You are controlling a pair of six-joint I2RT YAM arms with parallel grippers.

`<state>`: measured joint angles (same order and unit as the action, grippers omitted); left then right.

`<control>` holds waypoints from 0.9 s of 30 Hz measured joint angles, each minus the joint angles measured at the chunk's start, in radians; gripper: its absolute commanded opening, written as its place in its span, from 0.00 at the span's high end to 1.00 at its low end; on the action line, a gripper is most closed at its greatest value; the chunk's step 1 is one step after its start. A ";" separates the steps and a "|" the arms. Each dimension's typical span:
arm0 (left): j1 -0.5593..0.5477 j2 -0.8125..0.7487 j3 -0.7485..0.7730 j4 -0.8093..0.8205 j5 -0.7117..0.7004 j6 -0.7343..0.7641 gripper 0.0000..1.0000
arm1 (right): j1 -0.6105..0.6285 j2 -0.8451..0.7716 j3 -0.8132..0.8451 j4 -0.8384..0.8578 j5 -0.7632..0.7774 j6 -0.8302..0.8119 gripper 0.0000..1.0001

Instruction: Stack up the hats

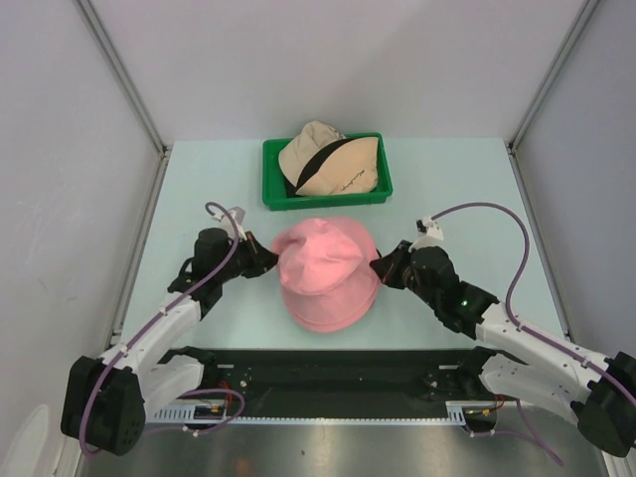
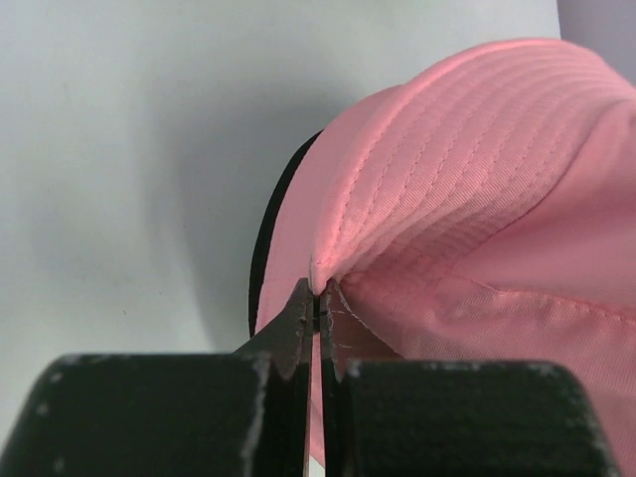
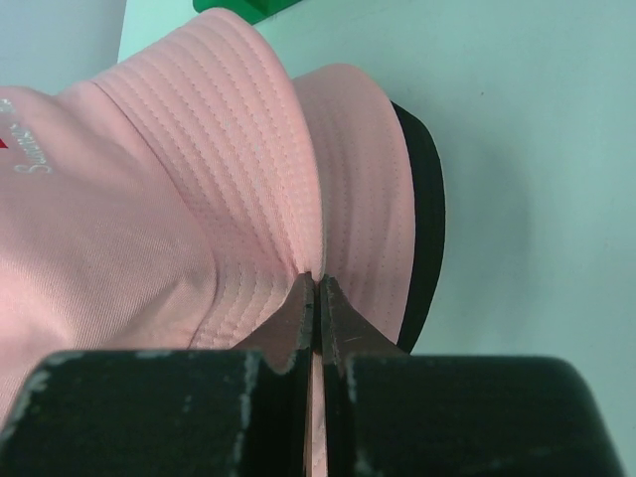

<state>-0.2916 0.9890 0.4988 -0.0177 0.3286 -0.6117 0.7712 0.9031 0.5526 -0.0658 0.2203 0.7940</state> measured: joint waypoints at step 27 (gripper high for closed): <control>-0.037 0.266 0.190 0.021 -0.054 0.010 0.64 | 0.211 0.121 -0.116 0.250 0.091 0.150 0.76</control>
<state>-0.3283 1.2549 0.6888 0.0029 0.2745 -0.6022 0.9817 1.0245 0.4362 0.1841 0.3115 0.9443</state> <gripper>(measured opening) 0.106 0.020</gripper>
